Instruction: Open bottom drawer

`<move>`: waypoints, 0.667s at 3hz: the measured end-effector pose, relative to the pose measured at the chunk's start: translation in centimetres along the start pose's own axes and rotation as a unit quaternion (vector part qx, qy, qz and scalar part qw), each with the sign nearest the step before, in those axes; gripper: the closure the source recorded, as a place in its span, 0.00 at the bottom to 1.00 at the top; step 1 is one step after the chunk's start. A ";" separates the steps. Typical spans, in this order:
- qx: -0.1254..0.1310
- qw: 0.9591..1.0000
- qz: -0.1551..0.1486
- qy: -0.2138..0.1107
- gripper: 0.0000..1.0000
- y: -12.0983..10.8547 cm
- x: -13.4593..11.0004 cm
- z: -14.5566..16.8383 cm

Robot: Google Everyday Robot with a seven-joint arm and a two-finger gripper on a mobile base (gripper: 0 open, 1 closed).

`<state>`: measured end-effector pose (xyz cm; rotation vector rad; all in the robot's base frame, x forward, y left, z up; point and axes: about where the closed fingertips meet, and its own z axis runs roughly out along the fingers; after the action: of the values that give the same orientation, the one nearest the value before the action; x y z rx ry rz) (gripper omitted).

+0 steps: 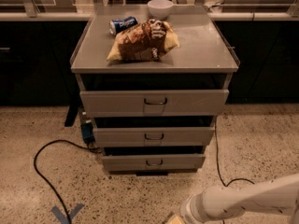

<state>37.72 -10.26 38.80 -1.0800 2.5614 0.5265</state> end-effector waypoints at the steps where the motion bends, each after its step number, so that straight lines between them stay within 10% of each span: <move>1: 0.001 1.000 0.000 0.000 0.00 0.0 -0.1 0.0; 2: 0.005 1.000 -0.002 -0.020 0.00 -0.3 0.1 2.2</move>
Offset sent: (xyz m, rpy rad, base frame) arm 0.0136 0.0235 -0.0708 0.0763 -0.1177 -0.0362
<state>38.14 -9.55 36.79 -1.0599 2.5242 0.5285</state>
